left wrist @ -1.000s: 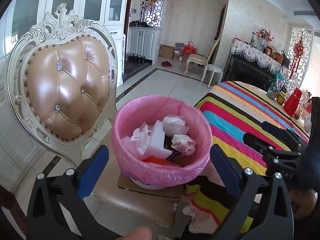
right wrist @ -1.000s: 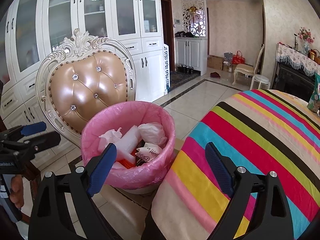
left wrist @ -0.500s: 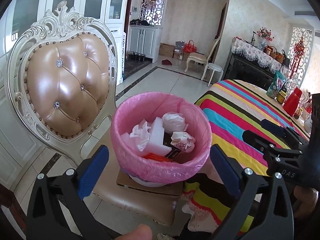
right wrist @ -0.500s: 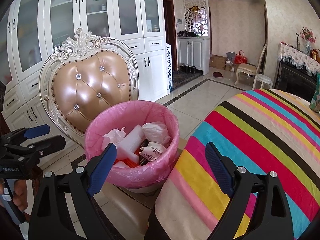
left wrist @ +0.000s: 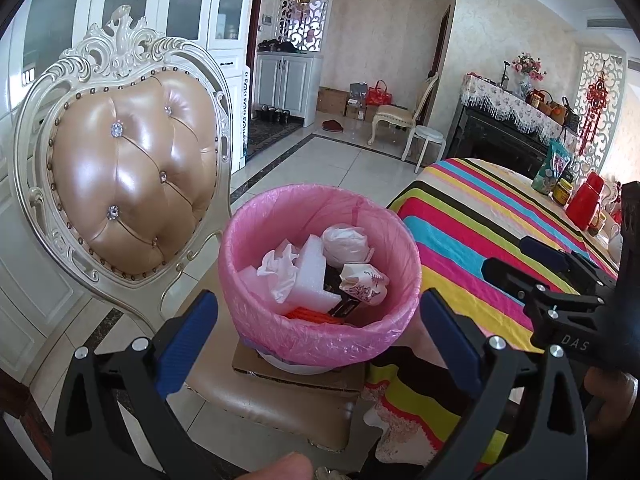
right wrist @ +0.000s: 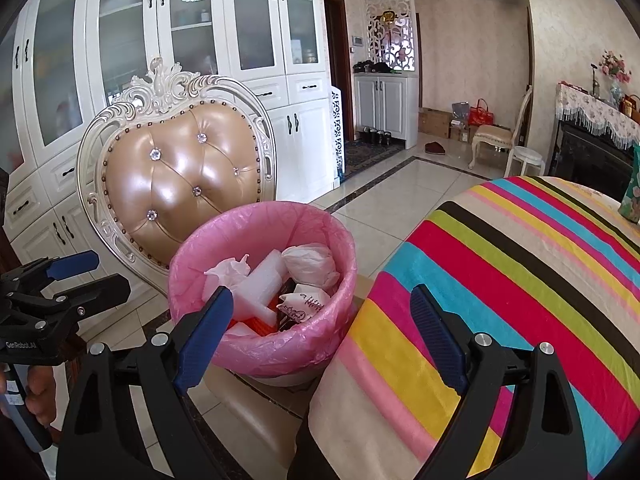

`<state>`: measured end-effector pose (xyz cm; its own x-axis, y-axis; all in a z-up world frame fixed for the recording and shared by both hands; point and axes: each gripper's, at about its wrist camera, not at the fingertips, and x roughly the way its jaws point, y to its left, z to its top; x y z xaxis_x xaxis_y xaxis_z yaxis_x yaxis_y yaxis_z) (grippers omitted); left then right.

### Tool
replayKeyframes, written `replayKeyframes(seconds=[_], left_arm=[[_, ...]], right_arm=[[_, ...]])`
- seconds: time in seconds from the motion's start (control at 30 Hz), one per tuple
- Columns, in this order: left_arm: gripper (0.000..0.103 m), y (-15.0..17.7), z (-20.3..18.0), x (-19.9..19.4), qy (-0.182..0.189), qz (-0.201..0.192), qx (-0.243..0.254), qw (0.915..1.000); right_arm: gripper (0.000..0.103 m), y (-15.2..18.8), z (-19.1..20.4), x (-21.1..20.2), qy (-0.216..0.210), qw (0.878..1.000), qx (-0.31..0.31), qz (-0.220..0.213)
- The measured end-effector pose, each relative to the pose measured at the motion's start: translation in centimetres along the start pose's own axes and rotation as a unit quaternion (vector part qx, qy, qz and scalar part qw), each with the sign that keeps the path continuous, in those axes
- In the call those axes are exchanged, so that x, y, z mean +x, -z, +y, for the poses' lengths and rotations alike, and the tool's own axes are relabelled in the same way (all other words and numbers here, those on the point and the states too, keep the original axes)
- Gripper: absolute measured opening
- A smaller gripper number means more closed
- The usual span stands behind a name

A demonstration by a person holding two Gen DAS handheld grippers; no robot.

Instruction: Collect trash

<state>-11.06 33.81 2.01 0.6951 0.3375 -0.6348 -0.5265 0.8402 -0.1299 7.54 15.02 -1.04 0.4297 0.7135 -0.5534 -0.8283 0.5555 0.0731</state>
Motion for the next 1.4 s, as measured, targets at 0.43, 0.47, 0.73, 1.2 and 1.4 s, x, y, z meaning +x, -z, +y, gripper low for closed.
replayKeyframes(seconds=[0.43,0.47,0.73,1.2,1.4], left_arm=[[0.098,0.17,0.08,0.12,0.006,0.002,-0.004,1.0],[0.098,0.22,0.07,0.15,0.004,0.001,-0.003,1.0],[0.098,-0.03,-0.12,-0.15,-0.003,-0.007,0.003,1.0],[0.098,-0.01,-0.26,-0.02,-0.008,-0.005,0.003,0.9999],[0.098,-0.05,-0.23,0.13,-0.015,-0.002,0.002,0.9999]], right_arm=[[0.085,0.07,0.12,0.01,-0.003,1.0,-0.001,0.002],[0.085,0.11,0.12,0.04,-0.002,1.0,-0.001,0.003],[0.085,0.09,0.28,0.08,-0.002,1.0,0.0,0.003],[0.085,0.19,0.26,0.27,-0.003,1.0,-0.001,0.005],[0.085,0.18,0.27,0.39,-0.004,1.0,0.0,0.007]])
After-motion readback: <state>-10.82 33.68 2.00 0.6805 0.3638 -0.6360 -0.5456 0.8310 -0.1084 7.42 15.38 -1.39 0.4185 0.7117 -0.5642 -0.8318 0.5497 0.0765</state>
